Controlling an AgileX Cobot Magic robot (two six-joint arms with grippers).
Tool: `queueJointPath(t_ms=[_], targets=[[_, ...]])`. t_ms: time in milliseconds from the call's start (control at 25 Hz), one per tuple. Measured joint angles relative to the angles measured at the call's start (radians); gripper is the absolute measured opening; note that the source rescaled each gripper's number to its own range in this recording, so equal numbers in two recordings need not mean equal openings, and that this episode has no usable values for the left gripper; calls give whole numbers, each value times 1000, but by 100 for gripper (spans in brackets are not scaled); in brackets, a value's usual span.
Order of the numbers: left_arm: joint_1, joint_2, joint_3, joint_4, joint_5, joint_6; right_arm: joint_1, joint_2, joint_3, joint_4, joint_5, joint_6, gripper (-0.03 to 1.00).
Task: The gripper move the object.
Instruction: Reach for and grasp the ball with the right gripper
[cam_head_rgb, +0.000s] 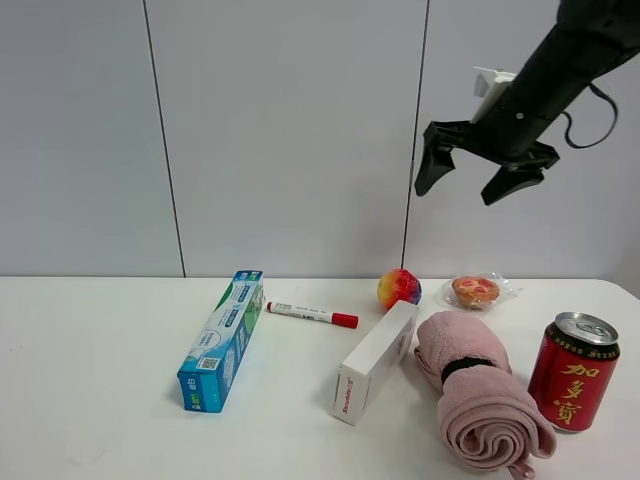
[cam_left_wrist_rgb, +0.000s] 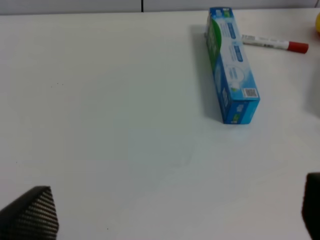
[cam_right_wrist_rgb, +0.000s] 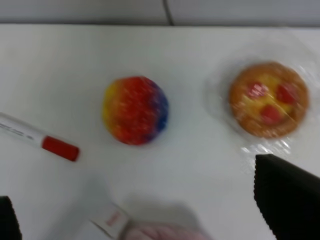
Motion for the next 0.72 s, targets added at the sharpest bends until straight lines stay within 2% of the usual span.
queueJointPath(t_ms=[280, 720], targets=[[0, 0, 0, 0, 0, 0, 76, 157, -162, -71, -43, 2, 91], [0, 0, 0, 0, 0, 0, 76, 286, -185, -85, -108, 9, 91]])
